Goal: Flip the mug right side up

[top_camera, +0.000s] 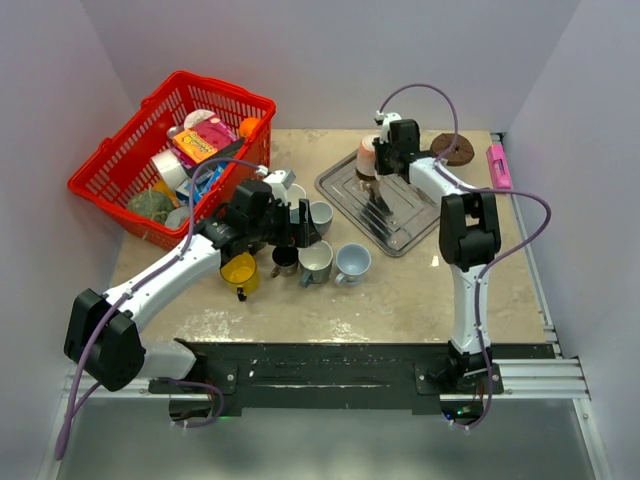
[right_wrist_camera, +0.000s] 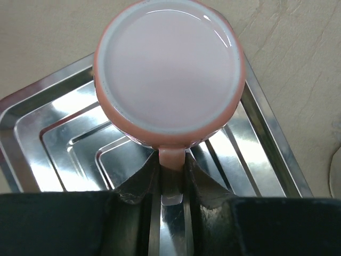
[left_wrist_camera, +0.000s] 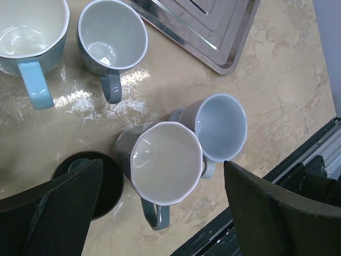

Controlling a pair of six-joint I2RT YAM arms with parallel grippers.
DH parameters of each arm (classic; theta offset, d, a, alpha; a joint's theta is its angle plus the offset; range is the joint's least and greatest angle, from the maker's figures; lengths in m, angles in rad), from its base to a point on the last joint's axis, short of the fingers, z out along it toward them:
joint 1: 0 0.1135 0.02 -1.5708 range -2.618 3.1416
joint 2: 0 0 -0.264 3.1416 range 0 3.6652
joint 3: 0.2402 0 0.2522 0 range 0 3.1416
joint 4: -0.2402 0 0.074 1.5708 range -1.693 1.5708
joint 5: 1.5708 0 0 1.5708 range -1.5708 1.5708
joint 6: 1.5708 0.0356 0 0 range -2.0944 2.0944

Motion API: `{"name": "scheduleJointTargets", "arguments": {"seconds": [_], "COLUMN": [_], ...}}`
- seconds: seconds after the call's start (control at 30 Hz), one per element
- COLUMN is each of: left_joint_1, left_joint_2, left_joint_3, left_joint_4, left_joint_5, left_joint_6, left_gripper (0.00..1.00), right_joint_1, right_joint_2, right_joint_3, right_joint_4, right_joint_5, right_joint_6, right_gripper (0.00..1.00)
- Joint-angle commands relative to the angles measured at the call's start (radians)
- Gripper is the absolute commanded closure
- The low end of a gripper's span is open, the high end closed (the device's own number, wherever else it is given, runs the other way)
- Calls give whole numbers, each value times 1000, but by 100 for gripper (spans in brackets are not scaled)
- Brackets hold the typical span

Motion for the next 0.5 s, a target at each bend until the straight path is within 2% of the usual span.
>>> {"name": "scheduleJointTargets", "arguments": {"seconds": [0.0,0.33,0.47], "left_joint_1": [8,8,8], "left_joint_2": [-20,-68,-86], "left_joint_3": [-4,-15,-16], "left_joint_4": [42,126,208], "left_joint_5": [23,81,141], "left_joint_6": [-17,-30,-41], "left_gripper": [1,1,1], "right_joint_1": [2,0,0], "right_joint_2": [-191,-465,-602], "right_joint_3": [-5,-206,-366], "right_joint_4": [75,173,307], "right_joint_5": [-78,-254,-355], "right_joint_6": [107,367,510], "right_gripper": [100,100,100]}}
